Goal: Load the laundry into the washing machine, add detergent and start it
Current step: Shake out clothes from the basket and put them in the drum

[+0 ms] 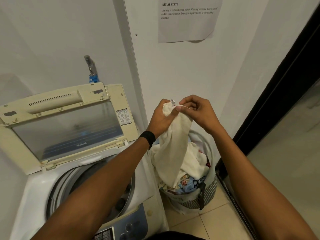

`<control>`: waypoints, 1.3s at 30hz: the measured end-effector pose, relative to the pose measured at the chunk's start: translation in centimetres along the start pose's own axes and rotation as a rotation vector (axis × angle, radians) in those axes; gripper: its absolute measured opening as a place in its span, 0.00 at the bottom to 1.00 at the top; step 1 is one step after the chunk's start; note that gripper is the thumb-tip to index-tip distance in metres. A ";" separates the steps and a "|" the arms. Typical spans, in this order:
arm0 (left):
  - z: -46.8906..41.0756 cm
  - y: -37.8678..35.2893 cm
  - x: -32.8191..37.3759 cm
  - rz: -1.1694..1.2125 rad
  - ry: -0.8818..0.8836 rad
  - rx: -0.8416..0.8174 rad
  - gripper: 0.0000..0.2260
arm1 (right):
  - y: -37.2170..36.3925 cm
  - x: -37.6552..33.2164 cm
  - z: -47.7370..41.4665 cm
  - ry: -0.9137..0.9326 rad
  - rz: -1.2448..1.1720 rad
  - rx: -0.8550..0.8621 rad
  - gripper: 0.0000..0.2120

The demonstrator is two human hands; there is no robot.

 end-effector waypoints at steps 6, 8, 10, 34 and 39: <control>-0.8 -1.0 0.5 0.035 0.022 -0.101 0.18 | 0.0 -0.1 -1.0 0.009 -0.123 0.087 0.07; -0.9 -0.4 0.6 0.051 0.025 -0.033 0.13 | 0.2 1.4 -0.7 -0.010 -0.193 0.116 0.09; -1.2 0.3 0.7 0.115 0.040 0.045 0.12 | -1.5 3.5 0.0 -0.066 -0.305 0.026 0.19; -0.2 1.2 0.7 -0.265 -0.063 -0.068 0.26 | -1.7 0.7 -0.8 -0.038 -0.072 -0.068 0.15; 0.0 -0.5 0.1 -0.170 0.013 -0.199 0.30 | -2.8 3.3 -0.3 -0.170 -0.315 -0.121 0.17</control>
Point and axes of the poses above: each hand's wrist, its own z-axis away from the middle knuckle, its own y-axis out of the back of the hand, x = y × z, the point moved 10 cm from there along -z, towards the middle knuckle, and after that the axes turned 7 degrees about -x, right-handed, at the moved point
